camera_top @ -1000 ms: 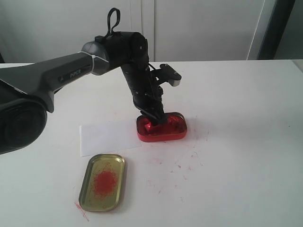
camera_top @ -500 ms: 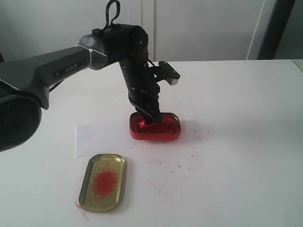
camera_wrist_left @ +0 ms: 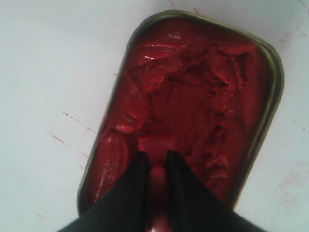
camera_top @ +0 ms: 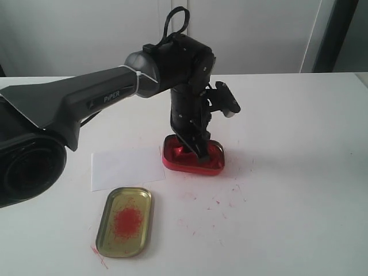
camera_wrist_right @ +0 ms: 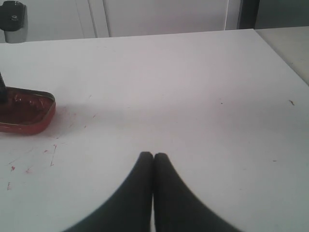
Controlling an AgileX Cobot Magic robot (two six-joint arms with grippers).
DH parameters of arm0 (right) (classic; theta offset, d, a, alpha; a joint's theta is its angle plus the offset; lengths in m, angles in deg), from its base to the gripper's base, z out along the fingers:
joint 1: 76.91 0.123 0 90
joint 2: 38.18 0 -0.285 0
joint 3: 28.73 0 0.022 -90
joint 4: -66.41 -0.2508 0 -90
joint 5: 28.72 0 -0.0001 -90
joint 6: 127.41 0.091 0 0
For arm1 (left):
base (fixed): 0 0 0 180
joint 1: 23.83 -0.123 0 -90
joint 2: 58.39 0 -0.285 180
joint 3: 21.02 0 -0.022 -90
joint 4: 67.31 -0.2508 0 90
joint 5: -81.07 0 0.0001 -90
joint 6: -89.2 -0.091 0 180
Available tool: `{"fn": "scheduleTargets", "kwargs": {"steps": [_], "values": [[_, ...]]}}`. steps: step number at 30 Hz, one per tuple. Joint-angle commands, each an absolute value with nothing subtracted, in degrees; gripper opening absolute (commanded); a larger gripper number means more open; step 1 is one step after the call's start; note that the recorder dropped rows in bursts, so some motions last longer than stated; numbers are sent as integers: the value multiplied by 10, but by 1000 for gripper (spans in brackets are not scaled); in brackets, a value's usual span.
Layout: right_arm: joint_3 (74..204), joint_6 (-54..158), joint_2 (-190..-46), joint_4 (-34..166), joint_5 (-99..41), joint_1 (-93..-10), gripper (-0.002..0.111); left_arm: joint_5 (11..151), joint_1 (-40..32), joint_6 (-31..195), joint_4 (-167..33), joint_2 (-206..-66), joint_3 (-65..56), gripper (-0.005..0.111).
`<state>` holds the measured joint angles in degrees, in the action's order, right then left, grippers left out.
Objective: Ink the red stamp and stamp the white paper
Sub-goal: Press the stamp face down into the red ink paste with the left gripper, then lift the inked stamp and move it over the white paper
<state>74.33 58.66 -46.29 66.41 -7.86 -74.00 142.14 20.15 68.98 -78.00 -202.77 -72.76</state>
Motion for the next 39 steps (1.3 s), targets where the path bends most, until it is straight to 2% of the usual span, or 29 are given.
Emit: {"fn": "scheduleTargets", "kwargs": {"steps": [1,8,19,39], "values": [[741,588,-460,664,-87,-740,0,1425,204,704,-792,-2016,-725,0],[741,588,-460,664,-87,-740,0,1421,204,735,-801,-2026,-725,0],[741,601,-460,664,-87,-740,0,1439,250,777,-906,-2045,-725,0],[741,604,-460,664,-87,-740,0,1473,248,791,-934,-1999,-725,0]]}}
